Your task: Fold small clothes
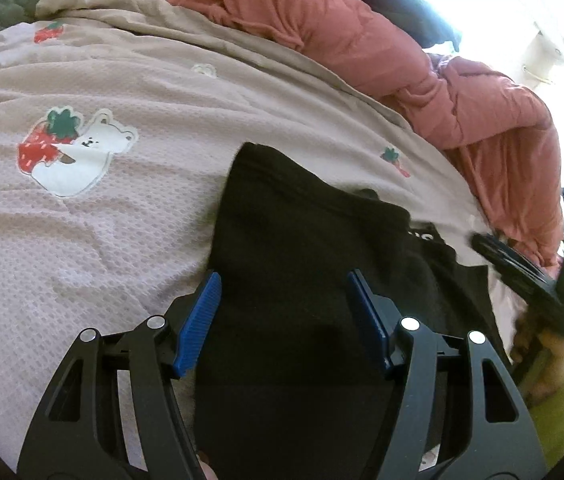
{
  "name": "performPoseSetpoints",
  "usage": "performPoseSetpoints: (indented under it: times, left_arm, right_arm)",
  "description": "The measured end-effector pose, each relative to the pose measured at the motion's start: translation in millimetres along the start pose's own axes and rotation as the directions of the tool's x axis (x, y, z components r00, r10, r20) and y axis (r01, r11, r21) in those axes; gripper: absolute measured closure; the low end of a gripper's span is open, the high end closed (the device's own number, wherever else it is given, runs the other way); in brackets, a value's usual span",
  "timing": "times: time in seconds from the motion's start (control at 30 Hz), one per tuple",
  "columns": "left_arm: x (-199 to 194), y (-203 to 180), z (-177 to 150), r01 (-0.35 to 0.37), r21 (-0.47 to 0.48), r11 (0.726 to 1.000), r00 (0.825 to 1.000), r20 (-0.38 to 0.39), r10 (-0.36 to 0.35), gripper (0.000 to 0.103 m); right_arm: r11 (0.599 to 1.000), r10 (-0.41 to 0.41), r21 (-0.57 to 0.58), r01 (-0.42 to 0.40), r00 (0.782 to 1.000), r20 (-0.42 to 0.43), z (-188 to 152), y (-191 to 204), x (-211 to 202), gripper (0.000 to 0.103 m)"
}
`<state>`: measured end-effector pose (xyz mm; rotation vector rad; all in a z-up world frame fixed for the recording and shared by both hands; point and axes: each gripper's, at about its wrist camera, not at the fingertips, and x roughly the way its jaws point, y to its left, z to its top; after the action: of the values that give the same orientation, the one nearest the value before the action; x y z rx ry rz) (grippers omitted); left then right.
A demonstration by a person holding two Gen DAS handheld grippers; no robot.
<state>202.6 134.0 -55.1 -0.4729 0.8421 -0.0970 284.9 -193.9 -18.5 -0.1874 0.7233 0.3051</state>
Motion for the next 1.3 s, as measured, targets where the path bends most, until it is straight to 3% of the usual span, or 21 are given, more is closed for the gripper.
performPoseSetpoints:
  times: [0.1, 0.27, 0.53, 0.6, 0.67, 0.7, 0.73, 0.77, 0.83, 0.93, 1.03, 1.13, 1.3]
  left_arm:
    - [0, 2, 3, -0.073, 0.016, 0.997, 0.997, 0.023, 0.072, 0.041]
    - [6, 3, 16, -0.094, 0.039, 0.995, 0.995, 0.04, 0.092, 0.041]
    - [22, -10, 17, -0.145, 0.181, 0.973, 0.989, 0.051, 0.138, 0.041]
    - [26, -12, 16, -0.142, 0.195, 0.97, 0.99, 0.048, 0.135, 0.056]
    - [26, -13, 15, -0.146, 0.206, 0.968, 0.989, 0.051, 0.138, 0.077]
    - [25, -12, 15, -0.149, 0.208, 0.967, 0.989, 0.056, 0.14, 0.084]
    - [24, -12, 16, -0.144, 0.205, 0.968, 0.989, 0.06, 0.134, 0.093]
    - [22, -11, 16, -0.139, 0.2, 0.97, 0.99, 0.066, 0.128, 0.095]
    - [14, -12, 18, -0.137, 0.195, 0.971, 0.987, 0.105, 0.118, 0.098]
    - [-4, -21, 24, -0.141, 0.215, 0.966, 0.978, 0.18, 0.103, 0.098]
    - [-5, -26, 25, -0.152, 0.232, 0.961, 0.974, 0.199, 0.106, 0.098]
    - [16, -20, 22, -0.196, 0.238, 0.951, 0.975, 0.154, 0.162, 0.098]
    - [33, -8, 20, -0.222, 0.216, 0.951, 0.974, 0.09, 0.207, 0.086]
  right_arm:
    - [0.995, -0.058, 0.084, 0.058, 0.998, 0.0, -18, -42, -16, 0.042]
    - [0.974, -0.061, 0.213, 0.075, 0.995, -0.074, -49, -98, -16, 0.042]
    - [0.961, -0.007, 0.276, 0.038, 0.994, -0.112, -64, -108, 2, 0.042]
    - [0.957, 0.006, 0.288, 0.027, 0.993, -0.114, -65, -107, 5, 0.052]
    - [0.959, 0.01, 0.281, 0.024, 0.993, -0.119, -65, -103, 8, 0.076]
    - [0.963, -0.003, 0.268, 0.034, 0.993, -0.115, -65, -100, 7, 0.08]
    - [0.964, -0.004, 0.265, 0.033, 0.994, -0.109, -65, -99, 7, 0.09]
    - [0.963, -0.001, 0.27, 0.027, 0.996, -0.094, -65, -100, 3, 0.096]
    - [0.957, -0.006, 0.29, 0.025, 0.998, -0.065, -63, -104, -4, 0.096]
    - [0.939, -0.026, 0.341, 0.033, 0.999, -0.023, -61, -118, -15, 0.097]
    - [0.931, -0.024, 0.364, 0.038, 0.999, -0.043, -62, -128, -10, 0.097]
    - [0.936, -0.04, 0.345, 0.073, 0.994, -0.101, -69, -124, 6, 0.097]
    - [0.943, -0.089, 0.305, 0.131, 0.985, -0.145, -79, -116, 17, 0.095]
